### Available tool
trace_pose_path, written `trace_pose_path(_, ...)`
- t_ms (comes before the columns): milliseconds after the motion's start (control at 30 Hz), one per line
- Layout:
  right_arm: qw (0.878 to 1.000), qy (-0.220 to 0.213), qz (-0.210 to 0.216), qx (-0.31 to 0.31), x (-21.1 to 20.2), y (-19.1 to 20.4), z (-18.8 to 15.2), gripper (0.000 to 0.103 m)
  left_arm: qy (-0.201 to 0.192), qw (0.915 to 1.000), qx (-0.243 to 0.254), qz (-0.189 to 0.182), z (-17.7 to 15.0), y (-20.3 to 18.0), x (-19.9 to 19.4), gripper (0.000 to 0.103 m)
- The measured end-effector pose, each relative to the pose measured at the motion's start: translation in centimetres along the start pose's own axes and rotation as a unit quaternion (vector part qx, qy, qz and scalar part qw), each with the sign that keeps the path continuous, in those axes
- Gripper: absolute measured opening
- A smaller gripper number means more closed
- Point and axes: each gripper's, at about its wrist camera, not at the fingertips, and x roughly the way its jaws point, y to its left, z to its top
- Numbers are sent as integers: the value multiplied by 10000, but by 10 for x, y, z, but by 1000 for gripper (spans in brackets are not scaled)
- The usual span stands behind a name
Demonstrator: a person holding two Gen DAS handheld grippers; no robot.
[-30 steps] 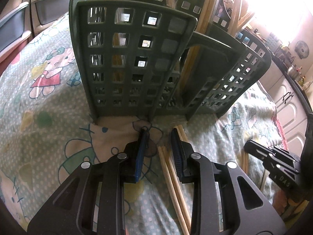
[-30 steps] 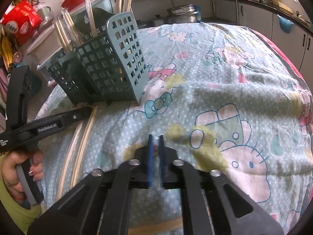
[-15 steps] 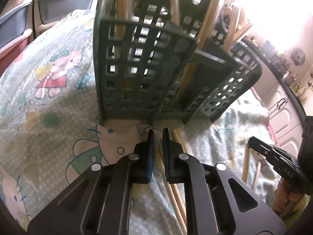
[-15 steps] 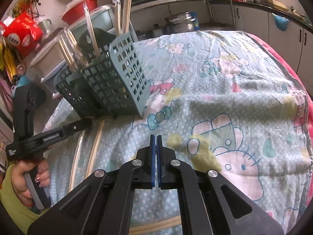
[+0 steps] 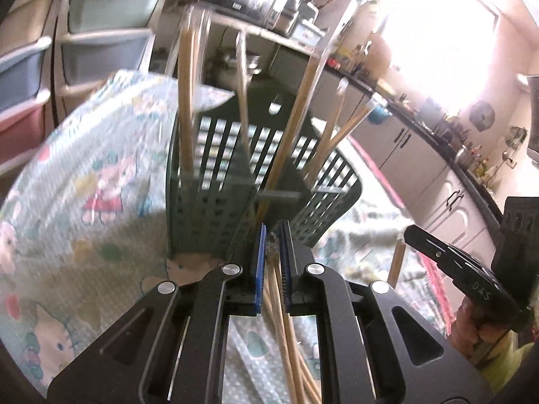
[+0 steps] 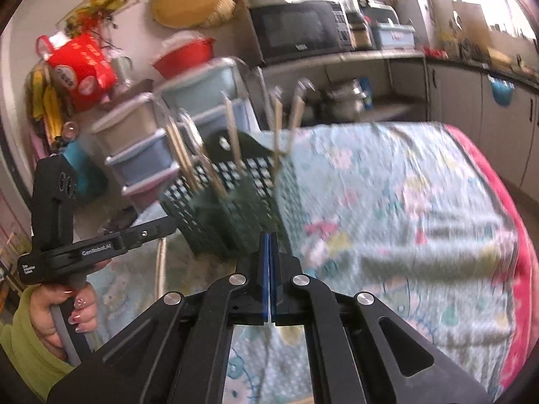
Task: Organize utensils
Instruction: 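Lift the chopsticks with both tools and carry them above the green caddy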
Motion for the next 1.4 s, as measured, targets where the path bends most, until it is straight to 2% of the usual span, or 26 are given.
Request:
trace_pose_path(167,9990,-294,57,-317,-10,19,15,0,-260,9996,124,-70,14,-14,-11,5)
trace_pose_path(267,9989,-263,29,-390,-8,22,18,0,-328,9993,160,-97,19,-17,-14,5)
trace_pose_path(400,9983,450,192,-315,19,13,8,1,-356,9991,200,-128,20,-21,-14,5)
trace_pose_path(500,9952,937,58,-276,43,9,-7,2,-378,9988,235,-188,22,-22,-14,5)
trace_pose_path(567,9929,1168,-69,-229,57,5,-16,7,-421,9985,277,-215,25,-26,-16,5)
trace_pose_path(600,9909,1334,-133,-153,67,1,-21,16,-446,9983,297,-226,27,-27,-17,5)
trace_pose_path(633,9898,1419,-135,-86,72,-1,-24,23,-489,9980,332,-245,30,-29,-19,5)
trace_pose_path(667,9885,1502,-161,-51,78,-2,-27,24,-512,9977,361,-256,32,-30,-20,4)
trace_pose_path(767,9851,1691,-299,-37,92,-3,-34,25,-635,9964,477,-285,41,-37,-27,4)
trace_pose_path(933,9796,1953,-470,14,114,-4,-43,32,-880,9934,663,-335,56,-49,-42,3)
trace_pose_path(1067,9766,2053,-642,33,127,0,-49,32,-1052,9909,760,-347,65,-55,-51,3)
trace_pose_path(1100,9765,2039,-698,-31,128,3,-50,29,-1078,9906,772,-344,67,-55,-52,3)
trace_pose_path(1133,9768,2007,-745,-109,127,7,-50,21,-1114,9901,780,-343,70,-55,-54,3)
trace_pose_path(1167,9771,1994,-732,-116,126,10,-50,18,-1147,9898,779,-336,72,-56,-55,3)
trace_pose_path(1233,9790,1941,-624,-64,121,14,-50,10,-1204,9891,785,-324,76,-56,-58,3)
trace_pose_path(1400,9852,1703,-148,155,95,21,-41,7,-1363,9868,829,-285,88,-55,-66,3)
